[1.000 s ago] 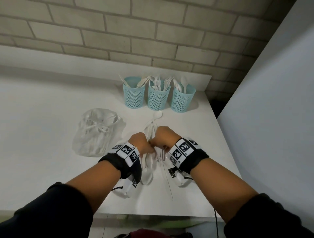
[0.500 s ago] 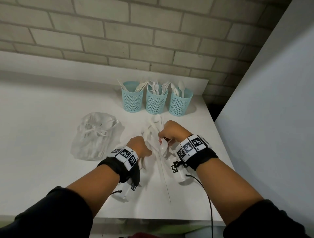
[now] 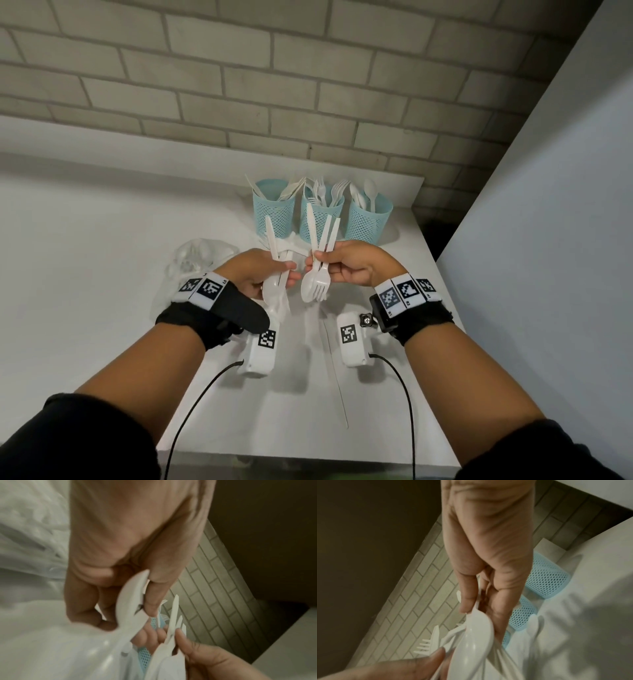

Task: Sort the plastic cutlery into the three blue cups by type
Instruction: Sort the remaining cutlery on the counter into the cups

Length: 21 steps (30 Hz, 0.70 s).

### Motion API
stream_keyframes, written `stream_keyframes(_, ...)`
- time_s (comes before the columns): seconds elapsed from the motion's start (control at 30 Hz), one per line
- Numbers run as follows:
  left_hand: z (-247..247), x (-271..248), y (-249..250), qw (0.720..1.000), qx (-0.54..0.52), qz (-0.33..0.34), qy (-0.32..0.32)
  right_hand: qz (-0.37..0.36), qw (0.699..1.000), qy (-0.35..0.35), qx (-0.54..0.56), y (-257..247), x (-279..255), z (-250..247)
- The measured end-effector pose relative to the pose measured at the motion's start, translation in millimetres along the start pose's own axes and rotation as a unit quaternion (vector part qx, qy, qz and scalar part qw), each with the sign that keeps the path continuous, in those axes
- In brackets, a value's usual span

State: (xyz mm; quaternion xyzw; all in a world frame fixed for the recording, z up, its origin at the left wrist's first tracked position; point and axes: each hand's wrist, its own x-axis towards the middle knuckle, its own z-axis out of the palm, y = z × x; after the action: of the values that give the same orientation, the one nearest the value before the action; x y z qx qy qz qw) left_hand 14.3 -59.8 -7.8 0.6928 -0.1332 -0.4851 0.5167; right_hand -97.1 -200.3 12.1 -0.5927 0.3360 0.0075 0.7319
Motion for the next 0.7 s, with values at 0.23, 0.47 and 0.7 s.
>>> stream_keyframes(0.23,3,3,-4,1.000,0.008,0.019,0.020,-0.007,0.998,0.032,-0.046,-8,2,15)
stream_keyframes(0.47,-2,9,-12,0.999,-0.003,0.040,-0.026,0.009,0.998,0.011,-0.066,-4,4,17)
stream_keyframes(0.7,-1,20,-27,0.989,0.000,0.110,-0.094,0.045,0.993,0.038,-0.105,3,16,21)
